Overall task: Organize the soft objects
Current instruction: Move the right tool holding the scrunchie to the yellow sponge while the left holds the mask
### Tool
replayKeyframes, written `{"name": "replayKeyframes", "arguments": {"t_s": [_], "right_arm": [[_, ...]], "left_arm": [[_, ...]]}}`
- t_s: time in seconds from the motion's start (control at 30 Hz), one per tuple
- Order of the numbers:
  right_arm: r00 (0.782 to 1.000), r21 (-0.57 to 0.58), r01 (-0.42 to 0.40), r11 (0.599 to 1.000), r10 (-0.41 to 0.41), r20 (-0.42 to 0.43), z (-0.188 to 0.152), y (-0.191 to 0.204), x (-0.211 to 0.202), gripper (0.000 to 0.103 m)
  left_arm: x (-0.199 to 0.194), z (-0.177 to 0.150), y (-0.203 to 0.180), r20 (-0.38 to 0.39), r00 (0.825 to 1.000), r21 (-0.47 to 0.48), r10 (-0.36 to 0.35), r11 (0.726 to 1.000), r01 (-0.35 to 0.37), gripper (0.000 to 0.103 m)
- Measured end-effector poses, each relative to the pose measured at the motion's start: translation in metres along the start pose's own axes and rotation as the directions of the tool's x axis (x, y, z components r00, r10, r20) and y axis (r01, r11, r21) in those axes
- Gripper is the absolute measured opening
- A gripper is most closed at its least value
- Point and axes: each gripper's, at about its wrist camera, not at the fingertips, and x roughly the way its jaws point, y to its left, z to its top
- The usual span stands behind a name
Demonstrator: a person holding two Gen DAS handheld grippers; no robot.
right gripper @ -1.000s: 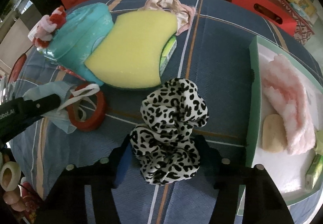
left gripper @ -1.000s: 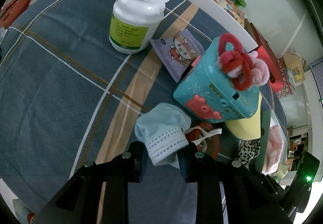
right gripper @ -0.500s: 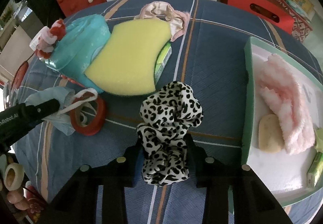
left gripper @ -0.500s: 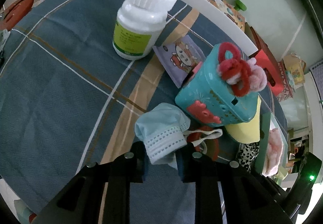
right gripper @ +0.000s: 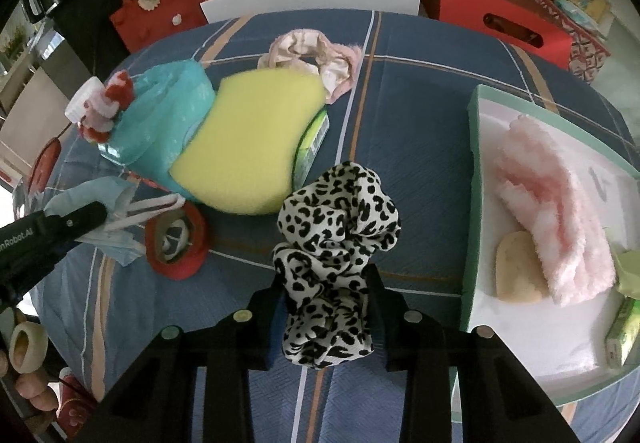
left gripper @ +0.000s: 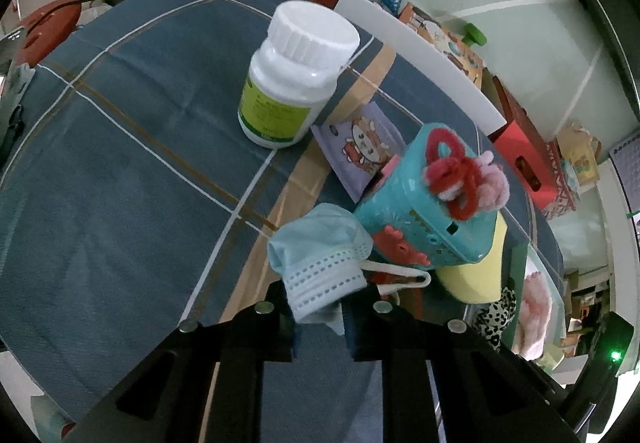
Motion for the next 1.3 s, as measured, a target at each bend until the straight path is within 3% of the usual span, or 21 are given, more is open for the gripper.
{"name": "replayKeyframes", "arguments": {"t_s": [0.27,0.6,1.1,1.3], "right_arm": [[0.999,0.015,-0.003,1.0,0.003,0.051,-0.005,-0.005,-0.028,0.037],[0.995,0.028,-0.004,1.0,0.001,0.105,-0.004,-0.008,-0.055,0.037],[0.999,0.008,0.033,0.999,-0.033,-0.017,-0.001,-0.006,-0.007,0.037],[0.999,0.002,0.045,0.999,-0.045,-0.019,0.001,-0.005,-0.005,0.044]], "left_arm": [[-0.018,0.003,0.001,0.073,0.997,-0.007,0.012,1.0,-0.012,0.016],[-0.042,0.005,-0.01,0.158,0.987,0.02,-0.027,1.0,0.024,0.015],[-0.042,0.007,0.0,0.161,0.987,-0.017,-0.015,1.0,0.018,0.015],[-0.036,0.006,-0.001,0.145,0.989,-0.009,-0.004,1.0,0.006,0.015]]}}
